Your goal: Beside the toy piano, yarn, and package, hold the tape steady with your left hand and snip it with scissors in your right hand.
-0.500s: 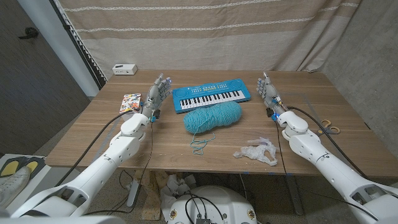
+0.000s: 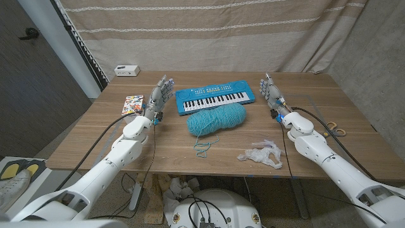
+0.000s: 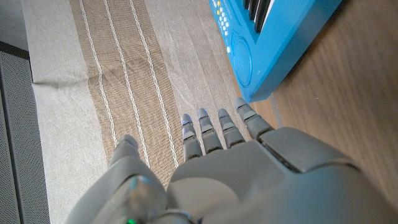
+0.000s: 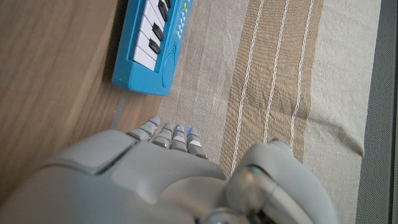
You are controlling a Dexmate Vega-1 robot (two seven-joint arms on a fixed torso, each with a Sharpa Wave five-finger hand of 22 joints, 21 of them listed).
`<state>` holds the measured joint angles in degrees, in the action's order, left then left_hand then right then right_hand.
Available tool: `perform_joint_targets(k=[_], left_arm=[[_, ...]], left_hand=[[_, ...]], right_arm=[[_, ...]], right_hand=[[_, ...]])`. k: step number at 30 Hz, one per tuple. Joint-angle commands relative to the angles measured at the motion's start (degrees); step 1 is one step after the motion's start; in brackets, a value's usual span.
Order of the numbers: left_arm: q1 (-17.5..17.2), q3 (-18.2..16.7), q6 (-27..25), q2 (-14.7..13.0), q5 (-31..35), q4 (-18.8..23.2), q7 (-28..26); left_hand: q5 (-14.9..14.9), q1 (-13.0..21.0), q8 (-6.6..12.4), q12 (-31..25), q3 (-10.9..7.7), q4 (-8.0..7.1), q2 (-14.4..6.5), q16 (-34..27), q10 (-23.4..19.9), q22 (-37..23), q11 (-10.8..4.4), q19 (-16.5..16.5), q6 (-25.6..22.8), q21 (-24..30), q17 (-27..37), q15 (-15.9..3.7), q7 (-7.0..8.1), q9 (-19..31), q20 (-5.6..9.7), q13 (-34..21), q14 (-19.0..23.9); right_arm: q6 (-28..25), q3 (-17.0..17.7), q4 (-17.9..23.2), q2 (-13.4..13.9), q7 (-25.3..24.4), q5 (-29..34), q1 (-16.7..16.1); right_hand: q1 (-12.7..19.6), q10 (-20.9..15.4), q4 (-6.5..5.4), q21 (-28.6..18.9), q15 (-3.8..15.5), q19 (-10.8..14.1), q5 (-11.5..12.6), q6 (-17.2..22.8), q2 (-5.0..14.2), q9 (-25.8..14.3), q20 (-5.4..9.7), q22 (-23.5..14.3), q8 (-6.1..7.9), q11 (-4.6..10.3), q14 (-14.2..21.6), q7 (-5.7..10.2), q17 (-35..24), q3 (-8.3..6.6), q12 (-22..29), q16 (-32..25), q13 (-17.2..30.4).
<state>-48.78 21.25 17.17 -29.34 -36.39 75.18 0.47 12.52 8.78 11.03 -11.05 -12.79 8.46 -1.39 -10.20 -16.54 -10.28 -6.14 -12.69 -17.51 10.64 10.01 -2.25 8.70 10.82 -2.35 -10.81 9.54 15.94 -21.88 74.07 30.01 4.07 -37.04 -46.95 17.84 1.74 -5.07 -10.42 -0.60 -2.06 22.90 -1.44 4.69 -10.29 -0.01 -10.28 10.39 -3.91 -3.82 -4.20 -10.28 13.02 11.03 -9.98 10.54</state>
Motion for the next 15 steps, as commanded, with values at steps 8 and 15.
perform_joint_targets(k=[8,15], left_arm=[[0.04,-0.24,1.55,0.01,0.67,-1.30,0.12],[-0.78,-0.27,0.43,-1.38,2.53,1.36,-2.42]], left_hand=[[0.40,0.74,0.30,-0.50,-0.45,0.01,0.08,-0.21,-0.48,-0.06,0.09,-0.02,-0.79,0.43,0.10,-2.45,-0.08,0.08,-0.08,-0.09,-0.10],[0.41,0.90,0.29,-0.50,-0.53,0.05,0.12,-0.15,-0.47,-0.07,0.34,0.10,-0.76,0.43,0.09,-2.30,-0.10,0.07,-0.14,-0.08,-0.40]], right_arm=[[-1.19,-0.26,3.21,1.90,-1.69,2.00,-0.70],[-1.46,-0.49,5.49,3.74,-3.08,4.52,-1.22]], right_hand=[[1.97,-1.23,1.12,-0.33,0.56,-1.36,0.60,-0.33,0.35,-0.27,-0.59,-0.11,0.54,0.39,-1.71,-0.46,-0.12,-0.25,1.00,-0.16,0.24],[2.82,-1.92,1.66,-0.32,1.08,-1.75,0.79,-0.32,0.47,-0.26,-0.11,-0.10,0.69,1.24,-2.02,-0.22,-0.10,-0.49,1.32,-0.19,0.27]])
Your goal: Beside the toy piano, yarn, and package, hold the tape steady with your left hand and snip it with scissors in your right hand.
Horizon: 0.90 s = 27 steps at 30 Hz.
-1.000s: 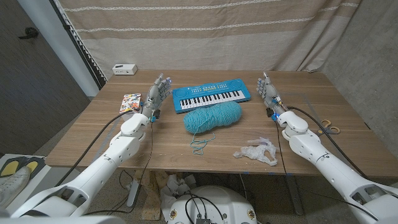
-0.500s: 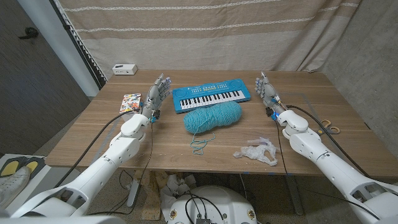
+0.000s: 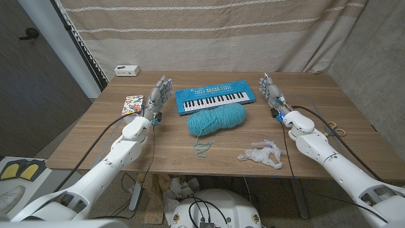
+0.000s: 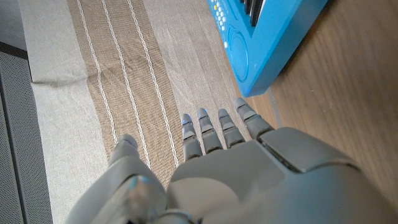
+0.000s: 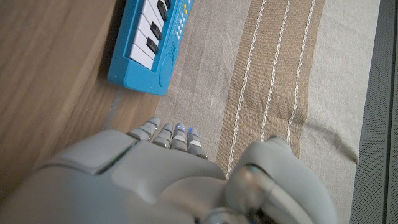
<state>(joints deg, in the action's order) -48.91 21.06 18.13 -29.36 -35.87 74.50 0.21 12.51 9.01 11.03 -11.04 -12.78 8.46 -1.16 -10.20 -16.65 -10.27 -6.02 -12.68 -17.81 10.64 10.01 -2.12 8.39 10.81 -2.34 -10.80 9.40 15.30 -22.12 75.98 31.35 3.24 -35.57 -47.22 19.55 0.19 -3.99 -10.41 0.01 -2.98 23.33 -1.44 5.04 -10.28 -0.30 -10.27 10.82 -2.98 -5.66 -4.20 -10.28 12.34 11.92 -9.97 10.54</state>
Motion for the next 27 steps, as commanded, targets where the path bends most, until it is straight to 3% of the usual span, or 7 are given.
perform_joint_targets(k=[1,9,13,15,27], left_arm=[[-0.82,-0.24,-0.44,-1.27,1.57,2.20,-1.94],[-2.43,-0.87,-1.60,-2.50,1.27,5.27,-2.93],[-2.41,-1.03,-1.87,-2.24,0.86,5.01,-3.15],[-2.37,-1.04,-1.79,-2.04,0.84,4.90,-3.30],[-2.98,-0.89,-1.34,-2.14,1.10,5.38,-3.15]], left_hand=[[0.42,0.69,0.30,-0.58,-0.54,0.06,-0.09,-0.17,-0.55,-0.07,0.17,0.09,-0.48,0.44,0.10,-2.39,0.22,0.08,-0.15,-0.09,-0.26],[0.42,0.75,0.42,-0.67,-0.56,0.06,0.00,-0.27,-0.83,-0.07,0.14,-0.02,-0.80,0.52,0.10,-2.50,0.34,0.07,-0.15,-0.08,-0.13],[0.43,0.78,0.43,-0.72,-0.57,0.07,0.04,-0.29,-0.97,-0.07,0.09,-0.04,-0.83,0.54,0.10,-2.51,0.33,0.06,-0.12,-0.08,-0.10],[0.44,0.79,0.44,-0.71,-0.57,0.07,0.07,-0.29,-0.96,-0.07,0.23,-0.05,-0.86,0.55,0.10,-2.50,0.26,0.06,-0.14,-0.08,-0.14],[0.47,0.84,0.57,-0.80,-0.59,0.04,0.22,-0.39,-1.28,-0.07,0.24,-0.19,-1.27,0.64,0.11,-2.53,0.35,0.05,0.06,-0.07,0.00]], right_arm=[[-0.78,-0.31,3.78,2.70,-2.48,3.56,-0.98],[-1.73,-0.46,5.47,4.71,-5.00,6.96,-1.37],[-0.87,-0.61,4.89,4.68,-4.35,7.22,-1.27],[-1.04,-0.78,5.36,5.22,-4.65,8.16,-1.30],[-1.31,0.22,9.45,8.48,-6.65,10.78,-4.14]], right_hand=[[1.26,-0.48,0.67,-0.31,0.64,-0.91,0.39,-0.28,0.17,-0.26,0.28,-0.10,0.30,0.39,-0.23,-0.12,-0.10,0.14,0.48,-0.20,0.28],[2.60,-1.01,1.51,-0.48,1.37,-0.86,0.70,0.15,0.27,-0.26,0.64,-0.07,0.61,1.14,-0.04,0.46,-0.05,-0.25,0.72,-0.39,0.31],[3.39,-1.25,2.02,-0.53,1.57,-0.84,0.89,0.38,0.23,-0.26,0.69,-0.06,0.75,1.22,-0.02,0.68,-0.02,-0.44,0.82,-0.42,0.32],[4.68,-1.53,2.82,-0.57,2.14,-0.91,1.19,0.68,0.31,-0.26,0.83,-0.04,0.93,2.40,-0.16,1.05,0.01,-0.81,0.93,-0.39,0.33],[6.03,-2.02,3.60,-0.53,2.49,-1.25,1.55,1.17,0.67,-0.26,1.24,-0.03,1.11,3.03,-0.47,1.55,0.03,-1.29,1.10,-0.34,0.33]])
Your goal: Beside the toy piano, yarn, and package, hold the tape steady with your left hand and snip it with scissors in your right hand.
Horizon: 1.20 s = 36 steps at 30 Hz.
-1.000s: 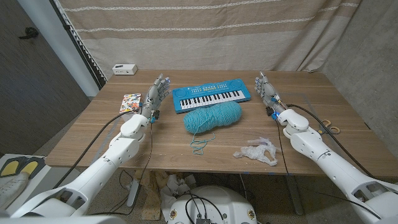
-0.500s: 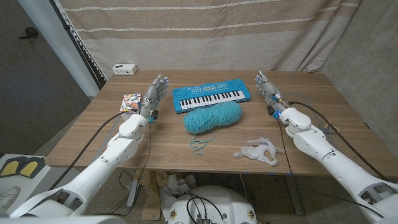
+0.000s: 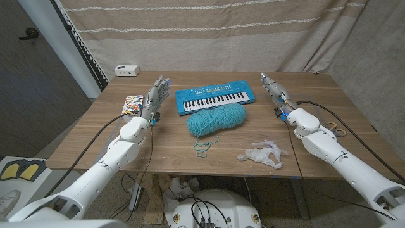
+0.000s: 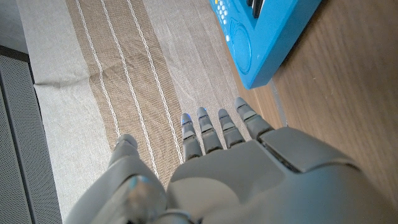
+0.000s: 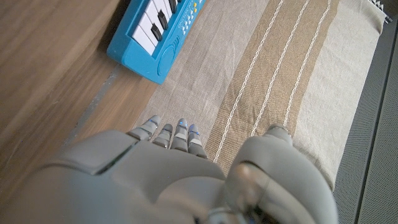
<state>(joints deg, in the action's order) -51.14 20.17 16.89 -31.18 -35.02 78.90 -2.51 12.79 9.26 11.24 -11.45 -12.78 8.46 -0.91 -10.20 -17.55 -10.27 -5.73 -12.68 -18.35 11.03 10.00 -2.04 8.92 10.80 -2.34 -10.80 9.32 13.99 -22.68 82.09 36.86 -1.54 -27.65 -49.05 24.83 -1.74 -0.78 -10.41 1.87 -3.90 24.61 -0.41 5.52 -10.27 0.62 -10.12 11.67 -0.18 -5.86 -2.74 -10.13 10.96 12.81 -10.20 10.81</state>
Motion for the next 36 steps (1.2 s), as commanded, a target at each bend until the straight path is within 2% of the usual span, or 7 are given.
perform_joint_targets(k=[1,8,23,26,29,31,36], left_arm=[[-0.95,-0.03,-0.32,-0.28,0.25,1.37,-0.86],[-2.01,0.02,-0.06,0.66,0.94,3.00,-3.39],[-2.40,0.10,-3.48,-0.22,1.30,5.59,-5.43],[-2.08,0.43,-3.71,-0.38,1.05,5.35,-4.31],[-2.24,0.16,-2.14,0.70,1.84,4.78,-6.10],[-2.41,-0.12,-1.31,1.37,2.34,4.53,-7.51],[-2.49,-0.45,-1.00,1.15,2.31,4.00,-7.39]], left_hand=[[0.20,0.59,0.38,-0.40,-0.59,0.05,-0.02,-0.41,-0.40,-0.08,-0.07,-0.21,-0.80,0.26,0.12,-2.62,-0.21,0.06,0.07,-0.08,0.11],[0.25,0.62,0.67,-0.64,-0.60,0.03,0.10,-0.58,-1.11,-0.08,-0.04,-0.45,-1.65,0.36,0.12,-2.93,-0.05,0.06,0.11,-0.08,0.55],[0.39,0.70,0.69,-0.84,-0.62,0.03,0.31,-0.72,-1.91,-0.08,-0.32,-0.86,-2.01,0.50,0.12,-2.98,-0.06,0.04,0.18,-0.09,1.08],[0.40,0.71,0.71,-0.88,-0.62,0.02,0.34,-0.75,-2.07,-0.08,-0.36,-0.88,-2.12,0.50,0.12,-3.00,0.03,0.04,0.18,-0.09,1.18],[0.44,0.71,0.83,-0.97,-0.62,0.00,0.37,-0.77,-2.37,-0.08,-0.27,-0.99,-2.49,0.54,0.13,-3.06,-0.03,0.04,0.20,-0.09,1.30],[0.72,0.80,1.52,-1.57,-0.71,-0.06,0.48,-1.17,-4.53,-0.08,-0.82,-1.80,-4.89,0.78,0.14,-3.88,0.08,0.06,0.36,-0.12,2.82],[0.86,0.92,1.73,-1.58,-0.77,-0.02,0.56,-1.12,-4.90,-0.07,-1.31,-2.06,-5.76,0.82,0.12,-4.16,0.02,0.06,0.61,-0.12,3.02]], right_arm=[[0.09,0.88,3.38,3.17,-1.75,2.87,-2.46],[-0.11,0.98,3.20,5.68,1.70,3.08,-1.77],[1.84,2.09,2.60,9.80,2.89,6.34,-2.10],[1.62,2.46,2.83,10.50,2.33,6.95,-2.42],[1.20,2.83,3.69,11.05,1.00,7.88,-3.12],[1.18,2.93,4.09,11.38,0.15,8.85,-3.44],[-0.49,3.12,5.12,12.13,0.16,8.91,-3.80]], right_hand=[[0.83,-0.24,0.44,-0.53,0.66,-0.34,0.29,0.16,0.21,-0.27,0.32,-0.18,0.27,0.28,-0.27,0.10,-0.12,0.06,0.27,-0.13,0.06],[1.27,-0.33,0.69,-0.55,0.86,-0.37,0.42,0.36,0.39,-0.28,0.34,-0.18,0.33,0.37,-0.29,0.18,-0.11,-0.12,0.29,-0.14,0.06],[2.81,-0.90,1.56,-0.70,1.78,-0.19,0.86,0.84,0.85,-0.29,0.63,-0.16,0.46,1.23,-0.04,1.19,-0.08,-0.69,0.48,-0.26,0.07],[5.85,-1.77,3.04,-0.78,2.20,-0.02,1.50,1.32,2.61,-0.30,0.71,-0.12,0.55,2.16,0.31,1.76,0.00,-2.43,0.75,-0.31,0.07],[6.69,-1.91,3.50,-0.81,2.53,0.06,1.64,1.44,2.86,-0.31,0.78,-0.11,0.57,2.44,0.39,2.11,0.02,-2.85,0.78,-0.30,0.07],[7.03,-1.93,3.69,-0.83,2.54,0.11,1.70,1.48,2.92,-0.31,0.84,-0.11,0.57,2.57,0.39,2.20,0.03,-3.00,0.78,-0.29,0.07],[9.19,-3.02,4.97,-0.84,2.87,0.16,2.07,2.17,3.04,-0.33,0.90,-0.11,0.71,4.30,0.51,3.35,0.06,-3.86,1.12,-0.27,0.07]])
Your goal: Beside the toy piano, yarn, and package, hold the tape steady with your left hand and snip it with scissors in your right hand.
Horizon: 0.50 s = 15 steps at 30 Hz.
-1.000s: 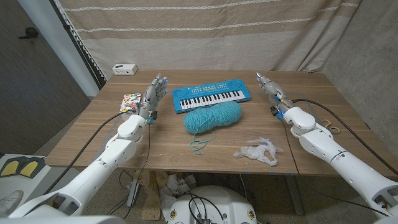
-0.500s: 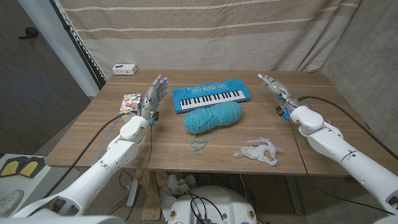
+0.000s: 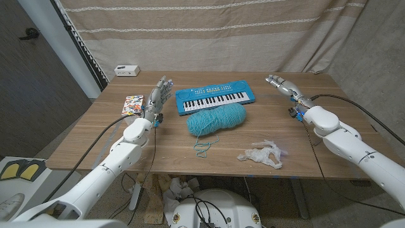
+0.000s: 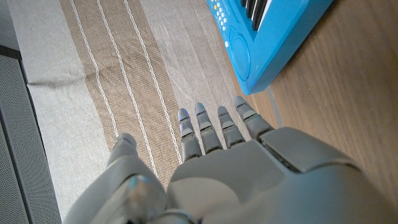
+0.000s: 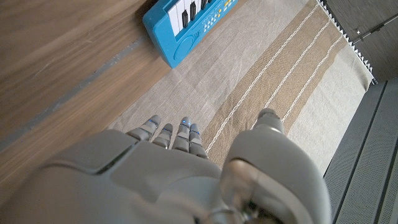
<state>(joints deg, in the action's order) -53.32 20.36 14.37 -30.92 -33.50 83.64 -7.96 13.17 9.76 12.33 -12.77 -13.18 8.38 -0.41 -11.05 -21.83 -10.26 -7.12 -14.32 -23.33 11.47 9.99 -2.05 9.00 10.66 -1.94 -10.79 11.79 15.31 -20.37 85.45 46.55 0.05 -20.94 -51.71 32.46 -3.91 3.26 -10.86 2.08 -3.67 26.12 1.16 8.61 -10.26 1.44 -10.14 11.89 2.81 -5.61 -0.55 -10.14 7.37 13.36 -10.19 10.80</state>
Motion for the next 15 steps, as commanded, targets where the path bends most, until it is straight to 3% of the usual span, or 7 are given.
perform_joint_targets(k=[1,8,9,15], left_arm=[[-0.41,-0.71,1.56,0.84,0.76,-0.78,-1.93],[-1.40,-1.10,1.55,0.58,0.86,0.19,-2.78],[-1.53,-1.08,1.59,0.59,1.01,0.32,-2.98],[-1.84,-0.99,1.29,0.71,1.23,0.78,-3.58]], left_hand=[[0.49,0.43,0.61,-0.23,-0.38,0.06,0.07,-0.23,-0.58,-0.08,0.20,-0.39,-0.75,0.36,0.13,-3.98,-0.02,0.20,0.26,-0.12,0.52],[0.57,0.49,0.38,-0.05,-0.41,0.06,0.12,-0.06,-0.37,-0.08,0.29,-0.38,-0.46,0.32,0.13,-3.94,-0.24,0.20,0.31,-0.12,0.30],[0.58,0.50,0.36,-0.02,-0.41,0.06,0.13,-0.05,-0.34,-0.08,0.38,-0.36,-0.45,0.30,0.13,-3.90,-0.20,0.20,0.31,-0.12,0.29],[0.64,0.52,0.37,-0.03,-0.42,0.05,0.18,-0.01,-0.54,-0.08,0.57,-0.37,-0.67,0.28,0.13,-3.90,-0.18,0.20,0.35,-0.12,0.31]], right_arm=[[-2.00,0.98,1.62,2.23,-1.23,1.46,-1.22],[-1.15,1.47,1.71,2.98,-1.56,2.19,-1.76],[-0.71,2.11,1.78,2.98,-0.25,0.06,-2.23],[-2.90,3.47,4.93,5.23,-2.21,1.07,-4.30]], right_hand=[[1.24,-1.43,0.78,-0.41,2.63,-0.04,0.50,0.78,-0.23,-0.34,-0.01,-0.11,0.47,1.64,0.47,1.30,0.02,-0.09,0.77,-0.36,0.10],[0.74,-1.99,0.50,-0.48,2.90,0.13,0.42,1.18,-0.34,-0.36,-0.07,-0.14,0.41,2.78,0.68,1.64,-0.05,0.14,0.93,-0.44,0.13],[0.75,-2.06,0.50,-0.49,2.96,0.14,0.42,1.19,-0.32,-0.36,-0.09,-0.14,0.40,2.72,0.68,1.61,-0.05,0.13,0.96,-0.43,0.13],[1.75,-2.19,0.85,-0.53,3.10,0.26,0.57,1.23,0.64,-0.38,-0.02,-0.15,0.34,2.80,0.70,1.74,-0.04,-0.65,0.95,-0.40,0.15]])
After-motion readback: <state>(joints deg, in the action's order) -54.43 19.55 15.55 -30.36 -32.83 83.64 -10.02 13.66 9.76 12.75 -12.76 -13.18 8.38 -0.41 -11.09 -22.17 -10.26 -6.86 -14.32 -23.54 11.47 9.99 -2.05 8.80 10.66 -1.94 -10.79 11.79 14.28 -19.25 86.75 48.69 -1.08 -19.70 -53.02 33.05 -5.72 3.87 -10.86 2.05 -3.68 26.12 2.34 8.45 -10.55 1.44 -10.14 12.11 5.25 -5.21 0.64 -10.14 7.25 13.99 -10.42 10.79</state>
